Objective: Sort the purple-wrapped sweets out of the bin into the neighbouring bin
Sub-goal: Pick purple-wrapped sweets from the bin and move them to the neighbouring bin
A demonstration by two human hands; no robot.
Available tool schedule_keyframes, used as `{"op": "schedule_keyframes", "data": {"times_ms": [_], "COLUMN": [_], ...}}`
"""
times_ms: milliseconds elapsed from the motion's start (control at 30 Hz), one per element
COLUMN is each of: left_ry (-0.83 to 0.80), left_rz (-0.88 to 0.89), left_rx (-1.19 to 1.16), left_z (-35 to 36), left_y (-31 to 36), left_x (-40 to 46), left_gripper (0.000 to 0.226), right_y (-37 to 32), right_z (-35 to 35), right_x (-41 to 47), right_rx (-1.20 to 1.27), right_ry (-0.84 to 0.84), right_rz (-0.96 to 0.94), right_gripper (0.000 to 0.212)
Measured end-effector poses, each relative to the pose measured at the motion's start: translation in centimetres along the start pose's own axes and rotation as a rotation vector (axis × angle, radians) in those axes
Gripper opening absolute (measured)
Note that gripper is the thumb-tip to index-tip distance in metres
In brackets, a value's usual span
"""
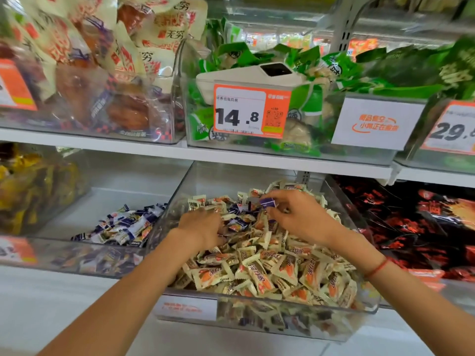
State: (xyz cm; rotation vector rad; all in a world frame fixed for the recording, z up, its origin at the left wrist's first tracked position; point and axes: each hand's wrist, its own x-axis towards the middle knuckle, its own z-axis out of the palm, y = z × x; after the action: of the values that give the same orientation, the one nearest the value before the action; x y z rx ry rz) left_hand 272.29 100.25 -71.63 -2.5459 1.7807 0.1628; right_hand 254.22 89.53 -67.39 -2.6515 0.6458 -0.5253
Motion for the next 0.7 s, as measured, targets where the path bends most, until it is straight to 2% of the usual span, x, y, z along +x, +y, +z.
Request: {"op": "schedule_keyframes", "data": {"times_ms": [67,133,267,367,433,567,633,700], "left_ry": [0.036,0.174,0.645,0.923,0.996,1.024,1.004,1.017], "left_rz": [-0.006,0.005,0.073,0.069,-0.009,-0.205,-0.268,-0.290], "left_rx": [-0.003,-0.009,-0.125,-0.162,-0.237,-0.439,-0.539,-0.636], "left_z": [-0.1,0.0,-0.1,-1.0,-0.9,0.2,0.6,0.9], "left_y": [-0.1,-0.1,-0.5,-1.8,-3.3,-5.9,-7.1,-8.4], "left_x": [-0.7,-2.0,-5.4,-8.1,-9.4,-10.5,-10.4,-10.4], "left_gripper": [0.031,0.027,0.023,0.025,0.028,0.034,0.033,0.033], "right_y": [-0.7,-1.3,-1.8,-1.7,-1.6,-0.9,-0.5,0.1], "right_z": [0.4,1.1,3.3,4.4,4.9,6.0,6.3,6.3], "right_x": [1.0,2.2,4.2,5.1,5.4,6.0,6.5,6.7], "right_rx": [-0.012,-0.097,-0.343,-0.467,-0.541,-0.567,-0.506,-0.293], "right_ry": [-0.028,-0.054,-0.108,-0.215,-0.295,-0.348,-0.354,-0.304], "right_rz": [-0.036,-0.087,-0.185,-0.237,-0.253,-0.258,-0.225,-0.146], "right_gripper": [0.023,0.019,0.024,0.029,0.033,0.030,0.031,0.039]}}
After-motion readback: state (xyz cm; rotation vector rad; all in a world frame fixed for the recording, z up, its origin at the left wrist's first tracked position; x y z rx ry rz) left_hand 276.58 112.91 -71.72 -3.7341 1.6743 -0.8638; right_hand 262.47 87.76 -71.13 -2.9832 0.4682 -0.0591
